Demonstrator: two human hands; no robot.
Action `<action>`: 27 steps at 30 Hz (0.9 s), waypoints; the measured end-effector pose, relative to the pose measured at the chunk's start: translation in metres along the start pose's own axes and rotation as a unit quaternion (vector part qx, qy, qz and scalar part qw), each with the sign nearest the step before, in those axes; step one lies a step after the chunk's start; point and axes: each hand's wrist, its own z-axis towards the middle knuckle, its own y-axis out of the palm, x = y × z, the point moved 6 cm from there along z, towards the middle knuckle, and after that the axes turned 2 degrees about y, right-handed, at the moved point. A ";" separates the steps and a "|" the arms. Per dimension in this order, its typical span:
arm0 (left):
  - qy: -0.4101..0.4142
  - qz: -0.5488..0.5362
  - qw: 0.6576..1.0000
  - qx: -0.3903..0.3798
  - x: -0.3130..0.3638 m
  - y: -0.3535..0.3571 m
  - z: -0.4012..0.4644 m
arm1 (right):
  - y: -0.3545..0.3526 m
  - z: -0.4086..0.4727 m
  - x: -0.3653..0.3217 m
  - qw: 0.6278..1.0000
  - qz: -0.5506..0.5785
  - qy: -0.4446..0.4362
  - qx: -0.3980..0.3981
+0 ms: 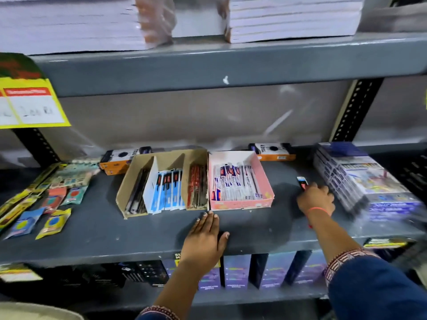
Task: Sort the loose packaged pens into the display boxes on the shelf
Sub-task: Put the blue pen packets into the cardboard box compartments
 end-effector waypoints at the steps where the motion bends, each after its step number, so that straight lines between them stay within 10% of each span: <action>1: 0.000 0.001 1.000 0.000 0.001 0.001 0.002 | 0.003 0.003 0.006 1.000 0.000 0.012 -0.013; 16: -0.001 -0.013 0.999 0.033 -0.006 0.004 0.002 | 0.011 0.036 0.021 0.966 0.188 0.065 -0.163; 27: 0.001 -0.016 1.000 -0.006 -0.027 -0.001 0.001 | -0.045 -0.032 -0.109 0.784 0.522 -0.082 -0.327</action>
